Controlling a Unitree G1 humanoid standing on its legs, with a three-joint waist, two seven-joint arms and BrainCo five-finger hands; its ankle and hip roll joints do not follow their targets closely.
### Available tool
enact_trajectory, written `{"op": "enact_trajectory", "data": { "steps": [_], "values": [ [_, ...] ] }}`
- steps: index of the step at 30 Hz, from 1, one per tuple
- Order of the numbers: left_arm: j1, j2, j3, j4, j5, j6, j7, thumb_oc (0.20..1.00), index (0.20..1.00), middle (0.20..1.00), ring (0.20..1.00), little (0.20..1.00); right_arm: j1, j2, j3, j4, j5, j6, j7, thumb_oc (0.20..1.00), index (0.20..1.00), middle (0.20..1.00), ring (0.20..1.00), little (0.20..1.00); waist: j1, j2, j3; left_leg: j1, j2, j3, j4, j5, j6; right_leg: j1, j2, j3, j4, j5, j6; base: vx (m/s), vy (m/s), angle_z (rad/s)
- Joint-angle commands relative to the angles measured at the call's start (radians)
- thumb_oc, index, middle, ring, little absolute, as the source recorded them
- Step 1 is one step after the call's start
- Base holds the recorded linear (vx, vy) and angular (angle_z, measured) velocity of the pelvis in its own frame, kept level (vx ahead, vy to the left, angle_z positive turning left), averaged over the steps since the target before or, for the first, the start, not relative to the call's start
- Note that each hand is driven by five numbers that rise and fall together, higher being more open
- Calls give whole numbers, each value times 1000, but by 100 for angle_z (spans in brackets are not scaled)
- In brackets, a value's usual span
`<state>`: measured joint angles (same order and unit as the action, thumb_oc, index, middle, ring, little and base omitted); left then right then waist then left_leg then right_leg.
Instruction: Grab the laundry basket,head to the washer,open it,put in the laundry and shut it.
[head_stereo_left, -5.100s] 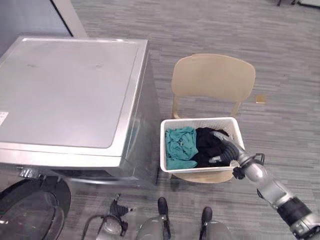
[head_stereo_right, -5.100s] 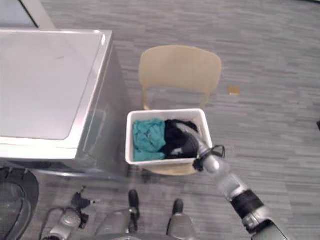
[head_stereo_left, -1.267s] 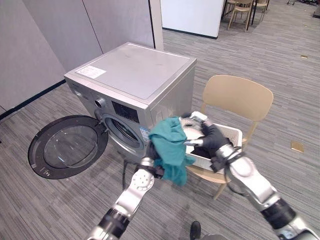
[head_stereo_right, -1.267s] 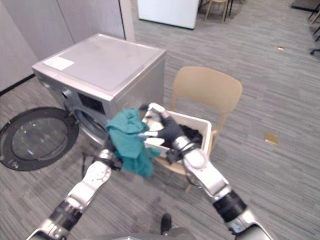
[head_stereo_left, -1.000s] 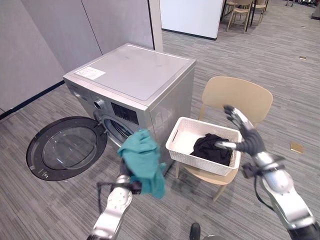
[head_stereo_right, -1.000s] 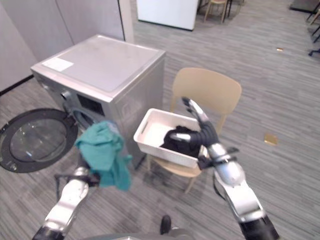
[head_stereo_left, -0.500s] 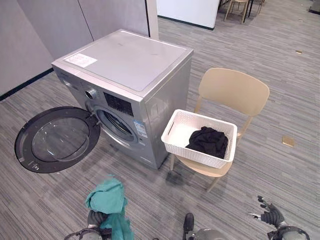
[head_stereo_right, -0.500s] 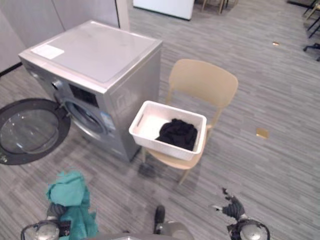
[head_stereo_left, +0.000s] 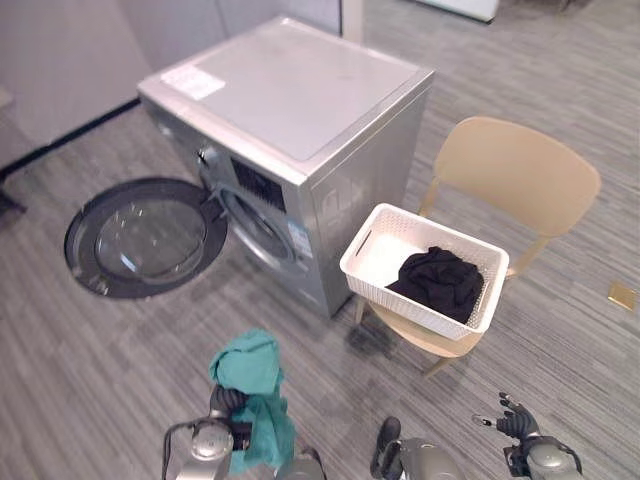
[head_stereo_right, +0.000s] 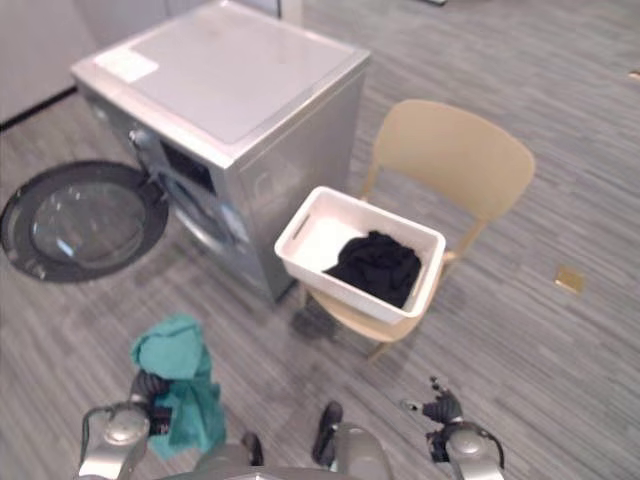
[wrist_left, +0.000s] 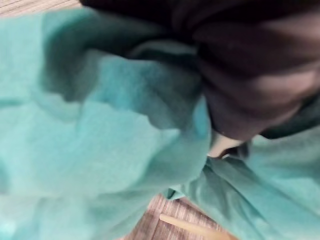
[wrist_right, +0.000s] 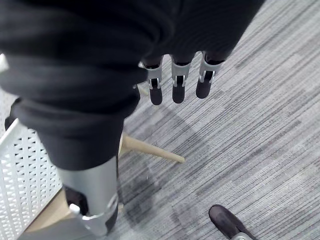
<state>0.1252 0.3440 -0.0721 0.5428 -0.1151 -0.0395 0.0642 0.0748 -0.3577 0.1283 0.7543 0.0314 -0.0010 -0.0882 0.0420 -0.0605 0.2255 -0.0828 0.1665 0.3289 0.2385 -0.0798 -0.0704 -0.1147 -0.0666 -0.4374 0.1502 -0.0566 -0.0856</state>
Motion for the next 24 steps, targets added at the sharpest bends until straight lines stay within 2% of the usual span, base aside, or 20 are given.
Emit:
{"op": "enact_trajectory", "data": {
  "steps": [1,2,3,4,5,6,7,8,9,10,11,12,14,15,16,17,20,22,23,24],
  "values": [
    [-10,56,4,-80,-33,-41,21,200,200,200,200,200,16,-1,2,3,-50,-15,-22,1000,1000,1000,1000,1000,8,-11,-25,-76,90,66,-34,79,-52,196,-95,-38,-208,4,222,18,221,84],
    [-11,56,4,-80,-33,-41,21,200,200,200,200,200,15,-1,2,4,-50,-16,-22,1000,1000,1000,1000,1000,6,-11,-25,-75,88,65,-39,82,-52,197,-95,-40,-209,5,222,48,277,97],
    [-15,54,2,-76,-29,-39,22,200,200,200,200,200,12,2,4,13,-53,-11,-21,1000,1000,1000,1000,1000,4,-10,-26,-70,107,80,-69,99,-56,201,-106,-58,-209,11,229,73,356,107],
    [-26,50,-2,-71,-23,-37,27,200,200,200,200,200,12,5,0,24,-52,-6,-24,1000,1000,1000,1000,1000,-9,-11,-26,-68,160,135,-117,149,-66,214,-140,-111,-208,24,245,74,356,91],
    [-27,50,-2,-71,-23,-36,27,200,200,200,200,200,12,5,0,24,-52,-6,-24,1000,1000,1000,1000,1000,-11,-11,-26,-68,159,133,-119,152,-66,214,-140,-113,-208,25,245,71,394,96],
    [-33,47,-4,-68,-19,-32,32,200,200,200,200,200,17,8,-6,29,-52,-2,-29,1000,1000,1000,1000,1000,-22,-9,-32,-66,199,190,-132,177,-72,218,-156,-145,-206,30,252,59,255,73],
    [-30,47,-4,-72,-19,-28,27,200,200,200,200,200,23,16,-9,30,-54,4,-24,1000,1000,1000,1000,1000,-28,-2,-40,-42,199,211,-163,185,-76,218,-162,-151,-200,33,253,245,639,75],
    [-39,43,-23,-64,0,-26,14,200,200,200,200,200,32,25,-22,42,-49,2,-23,1000,1000,1000,1000,1000,-36,2,-61,-38,180,225,-166,188,-84,242,-202,-182,-188,57,272,226,511,60],
    [-40,43,-24,-63,0,-26,15,200,200,200,200,200,32,25,-23,43,-49,1,-23,1000,1000,1000,1000,1000,-38,1,-62,-42,176,221,-162,184,-83,242,-206,-186,-188,59,276,322,664,71],
    [-48,47,-33,-57,5,-25,9,200,200,200,200,200,31,41,-21,41,-55,10,-12,1000,1000,1000,1000,1000,-50,-5,-58,-55,137,200,-129,140,-61,233,-260,-162,-147,98,285,138,300,75],
    [-48,48,-33,-56,5,-25,9,200,200,200,200,200,31,42,-21,40,-55,10,-12,1000,1000,1000,1000,1000,-50,-8,-58,-55,132,201,-127,135,-57,231,-266,-161,-144,99,289,184,427,59],
    [-49,52,-36,-54,12,-25,4,200,200,200,200,200,27,52,-14,39,-59,11,-10,1000,1000,1000,1000,1000,-51,-18,-52,-59,110,201,-106,106,-42,222,-298,-153,-116,128,297,82,261,13],
    [-59,69,-36,-56,25,-30,10,200,200,200,200,200,10,67,5,29,-63,9,-7,1000,1000,1000,1000,1000,-51,-27,-41,-62,80,198,-95,68,-14,196,-327,-129,-70,154,299,154,401,10],
    [-69,77,-44,-57,24,-29,13,200,200,200,200,200,0,84,25,-3,-58,5,2,1000,1000,1000,1000,1000,-70,-25,-35,-36,25,170,-131,44,14,133,-287,-2,19,110,269,162,339,35],
    [-69,77,-43,-57,24,-29,13,200,200,200,200,200,0,83,25,-4,-58,5,2,1000,1000,1000,1000,1000,-69,-26,-36,-36,23,173,-134,45,14,128,-289,1,24,107,268,208,347,53],
    [-75,73,-49,-55,24,-31,15,200,200,200,200,200,-2,88,35,-22,-58,4,3,1000,1000,1000,1000,1000,-78,-20,-33,-19,-1,159,-154,41,25,104,-244,62,42,61,256,150,226,74],
    [-91,60,-66,-50,17,-28,18,200,200,200,200,200,-32,87,76,-53,-59,-2,3,1000,1000,1000,1000,1000,-94,2,-12,40,-74,108,-200,21,53,34,-137,137,113,-33,229,231,305,67],
    [-104,46,-82,-44,13,-26,25,200,200,200,200,200,-56,82,101,-78,-57,-7,-4,1000,1000,1000,1000,1000,-105,13,13,74,-111,64,-211,2,64,-25,-84,168,120,-44,223,266,197,70],
    [-102,28,-94,-36,9,-24,26,200,200,200,200,200,-66,73,114,-111,-57,-8,-8,1000,1000,1000,1000,1000,-115,18,29,103,-142,16,-217,-18,72,-72,-38,208,85,-34,222,241,124,91],
    [-102,27,-94,-36,9,-24,26,200,200,200,200,200,-65,72,114,-112,-57,-8,-8,1000,1000,1000,1000,1000,-118,20,30,104,-141,13,-216,-19,72,-70,-38,206,84,-35,223,288,71,147]
  ]
}}
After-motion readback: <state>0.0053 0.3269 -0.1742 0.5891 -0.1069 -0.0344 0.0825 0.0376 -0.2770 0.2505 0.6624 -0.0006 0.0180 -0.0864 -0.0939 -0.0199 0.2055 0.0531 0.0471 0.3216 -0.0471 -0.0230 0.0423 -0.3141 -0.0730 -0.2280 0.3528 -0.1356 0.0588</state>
